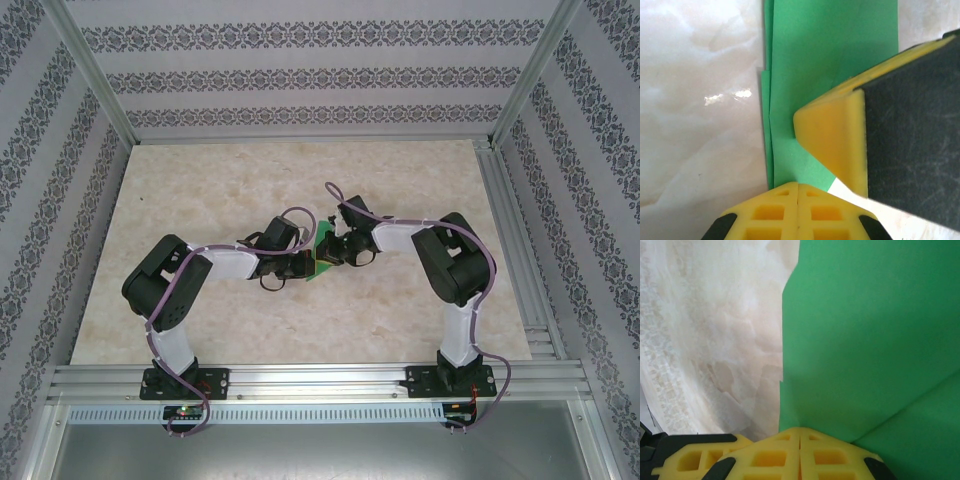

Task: Fold a paper plane with a square sheet of paper (pick it up from the middle)
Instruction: Fourth fold the wing at the center of the table.

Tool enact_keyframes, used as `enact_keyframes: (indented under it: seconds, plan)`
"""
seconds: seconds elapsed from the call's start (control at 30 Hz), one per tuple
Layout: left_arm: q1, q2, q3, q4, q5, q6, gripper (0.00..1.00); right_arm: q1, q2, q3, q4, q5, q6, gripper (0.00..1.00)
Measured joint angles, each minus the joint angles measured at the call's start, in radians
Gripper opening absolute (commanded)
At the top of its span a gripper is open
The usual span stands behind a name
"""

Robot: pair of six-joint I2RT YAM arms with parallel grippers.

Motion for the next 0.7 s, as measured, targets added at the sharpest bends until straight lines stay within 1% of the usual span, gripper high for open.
enact_keyframes:
  seconds: [0.2,0.7]
  plan:
    - [0.0,0.0,-0.002,0.001,0.001,0.01,0.0,-0.047,0.031,0.045,-0.007,0.0,-0.033,0.08]
    - [0.0,0.0,-0.007,0.011,0.005,0.024,0.0,-0.15,0.106,0.148,-0.007,-0.005,-0.043,0.09]
